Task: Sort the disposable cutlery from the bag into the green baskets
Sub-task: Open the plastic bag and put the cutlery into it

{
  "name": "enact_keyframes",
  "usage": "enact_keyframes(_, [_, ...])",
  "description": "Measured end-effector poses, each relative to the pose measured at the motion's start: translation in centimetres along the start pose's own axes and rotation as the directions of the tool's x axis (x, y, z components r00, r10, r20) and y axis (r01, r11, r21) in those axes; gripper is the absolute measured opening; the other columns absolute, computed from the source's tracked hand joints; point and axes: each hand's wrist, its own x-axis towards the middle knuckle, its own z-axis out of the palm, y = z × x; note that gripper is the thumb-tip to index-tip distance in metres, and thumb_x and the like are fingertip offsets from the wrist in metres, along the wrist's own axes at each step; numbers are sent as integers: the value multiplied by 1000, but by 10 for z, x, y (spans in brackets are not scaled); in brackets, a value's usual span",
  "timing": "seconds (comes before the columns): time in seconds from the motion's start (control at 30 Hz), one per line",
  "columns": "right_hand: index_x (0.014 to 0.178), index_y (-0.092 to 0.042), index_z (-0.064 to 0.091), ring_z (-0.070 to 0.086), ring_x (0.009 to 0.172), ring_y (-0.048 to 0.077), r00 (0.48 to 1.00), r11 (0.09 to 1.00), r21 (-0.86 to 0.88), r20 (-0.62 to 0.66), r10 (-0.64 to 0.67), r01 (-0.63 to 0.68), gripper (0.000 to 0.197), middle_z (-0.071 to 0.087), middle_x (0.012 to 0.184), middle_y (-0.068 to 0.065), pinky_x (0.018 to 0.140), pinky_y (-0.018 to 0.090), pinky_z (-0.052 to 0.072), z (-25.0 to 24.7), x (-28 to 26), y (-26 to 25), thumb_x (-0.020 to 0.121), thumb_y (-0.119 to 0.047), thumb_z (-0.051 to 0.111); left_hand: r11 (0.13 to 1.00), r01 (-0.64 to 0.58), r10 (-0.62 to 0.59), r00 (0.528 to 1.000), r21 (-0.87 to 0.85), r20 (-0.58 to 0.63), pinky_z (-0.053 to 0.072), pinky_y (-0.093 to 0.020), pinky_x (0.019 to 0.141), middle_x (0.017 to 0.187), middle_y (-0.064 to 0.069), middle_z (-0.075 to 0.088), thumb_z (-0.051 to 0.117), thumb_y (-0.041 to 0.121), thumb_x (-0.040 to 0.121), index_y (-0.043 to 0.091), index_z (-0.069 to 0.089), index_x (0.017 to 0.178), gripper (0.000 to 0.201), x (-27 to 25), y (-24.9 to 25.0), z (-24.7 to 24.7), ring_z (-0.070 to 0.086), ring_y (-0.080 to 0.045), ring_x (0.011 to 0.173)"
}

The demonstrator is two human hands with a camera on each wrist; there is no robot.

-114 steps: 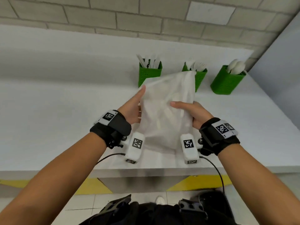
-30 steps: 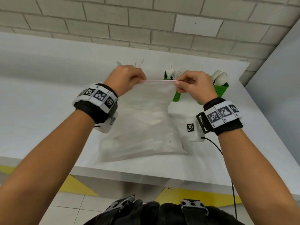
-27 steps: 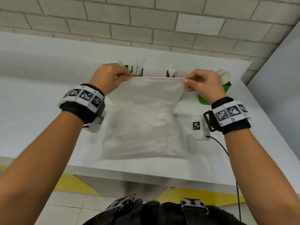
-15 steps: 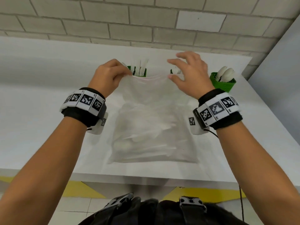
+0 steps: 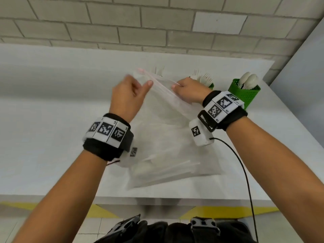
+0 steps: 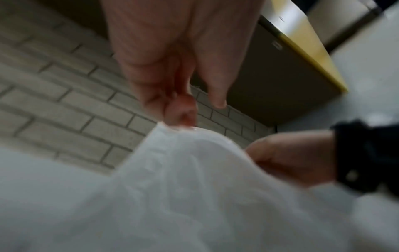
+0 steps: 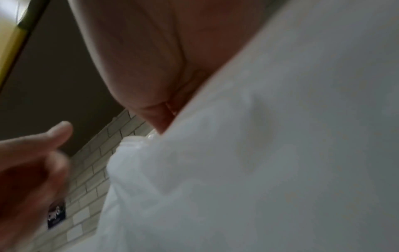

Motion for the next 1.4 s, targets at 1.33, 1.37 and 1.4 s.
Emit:
enact_keyframes(1.33, [88, -9, 60, 60, 80, 22, 940, 528, 816, 329, -90, -235, 25, 61, 91, 7, 76, 31, 47, 0, -3, -25, 92, -34, 54, 985, 151, -164, 972, 81, 171, 37, -18, 78, 102, -1, 52, 63, 31, 87, 8, 68, 90, 24, -23, -7, -38, 50, -16, 96])
enact_keyframes(1.37, [96, -11, 62, 61, 89, 21, 962, 643, 747, 266, -60, -167, 37, 62, 102, 5, 85, 33, 48, 2, -1, -21, 86, -47, 60, 969, 230, -209, 960, -96, 188, 39, -20, 75, 94, -1, 58, 59, 28, 90, 8, 65, 85, 22, -23, -6, -38, 55, -14, 87])
enact_keyframes(1.4, [106, -17, 61, 61, 96, 19, 975, 771, 631, 210, -66, -84, 51, 61, 111, 1, 90, 36, 48, 2, -1, -17, 76, -58, 64, 889, 327, -271, 940, -320, 206, 43, -23, 70, 82, -2, 63, 56, 26, 93, 7, 63, 81, 23, -23, -5, -39, 59, -14, 76])
